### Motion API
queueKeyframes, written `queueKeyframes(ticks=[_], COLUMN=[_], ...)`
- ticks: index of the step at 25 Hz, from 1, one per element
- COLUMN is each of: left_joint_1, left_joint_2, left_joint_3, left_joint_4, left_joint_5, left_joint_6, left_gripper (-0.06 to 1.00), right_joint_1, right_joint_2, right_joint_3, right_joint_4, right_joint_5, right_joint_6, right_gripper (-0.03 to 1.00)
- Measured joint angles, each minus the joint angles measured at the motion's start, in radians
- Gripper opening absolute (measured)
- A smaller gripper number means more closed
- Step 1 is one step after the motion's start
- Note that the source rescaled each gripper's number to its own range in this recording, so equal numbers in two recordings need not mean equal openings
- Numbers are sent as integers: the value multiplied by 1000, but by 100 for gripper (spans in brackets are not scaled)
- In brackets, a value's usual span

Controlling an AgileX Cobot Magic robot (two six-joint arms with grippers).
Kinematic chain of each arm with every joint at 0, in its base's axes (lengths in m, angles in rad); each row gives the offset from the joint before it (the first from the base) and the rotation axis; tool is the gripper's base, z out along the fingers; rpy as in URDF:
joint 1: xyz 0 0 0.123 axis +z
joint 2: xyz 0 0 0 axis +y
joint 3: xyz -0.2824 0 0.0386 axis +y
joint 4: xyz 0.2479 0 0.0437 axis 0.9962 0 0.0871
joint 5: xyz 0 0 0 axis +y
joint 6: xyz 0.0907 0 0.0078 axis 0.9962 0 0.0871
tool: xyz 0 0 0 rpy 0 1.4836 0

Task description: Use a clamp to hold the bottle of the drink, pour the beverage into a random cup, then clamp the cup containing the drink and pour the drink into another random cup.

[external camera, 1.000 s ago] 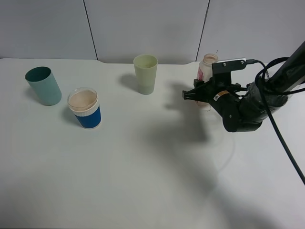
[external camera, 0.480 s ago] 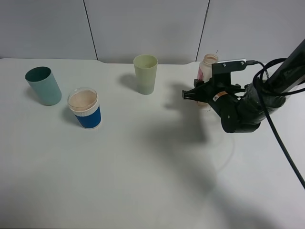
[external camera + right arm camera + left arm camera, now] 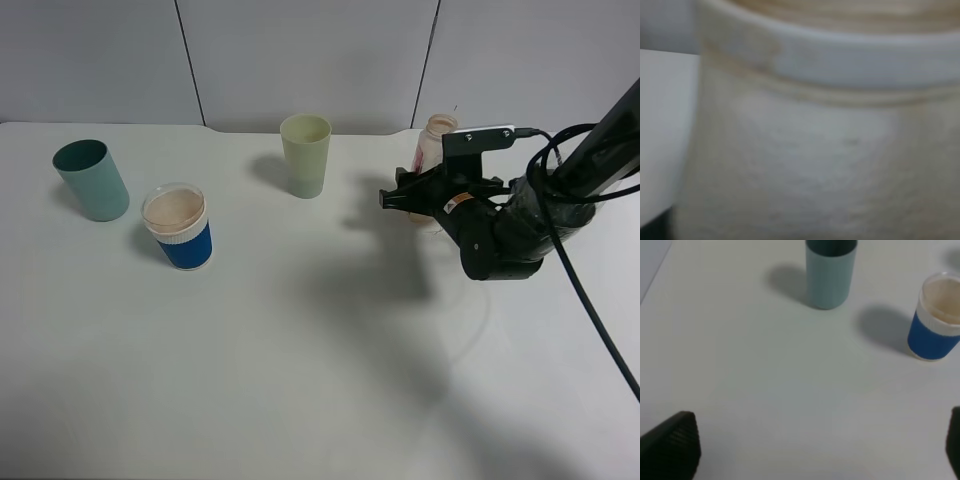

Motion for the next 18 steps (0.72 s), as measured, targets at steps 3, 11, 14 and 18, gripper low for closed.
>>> queueKeyframes(ticks=[3, 11, 14, 18], left_joint_1=[0, 0, 0, 0], left_joint_2=[0, 0, 0, 0], left_joint_3=[0, 0, 0, 0], left_joint_4=[0, 0, 0, 0], left_joint_5=[0, 0, 0, 0], left_joint_6=[0, 0, 0, 0], left_gripper=[100, 100, 100, 100], right_joint_1=[0, 0, 0, 0], right_joint_2=[0, 0, -1, -21], right_joint_3=[0, 0, 0, 0], right_joint_4=[20, 81, 81, 81], right_joint_5=[1, 37, 41, 89], right_joint_6=[13, 25, 25, 26], right_gripper=[57, 74, 77, 84])
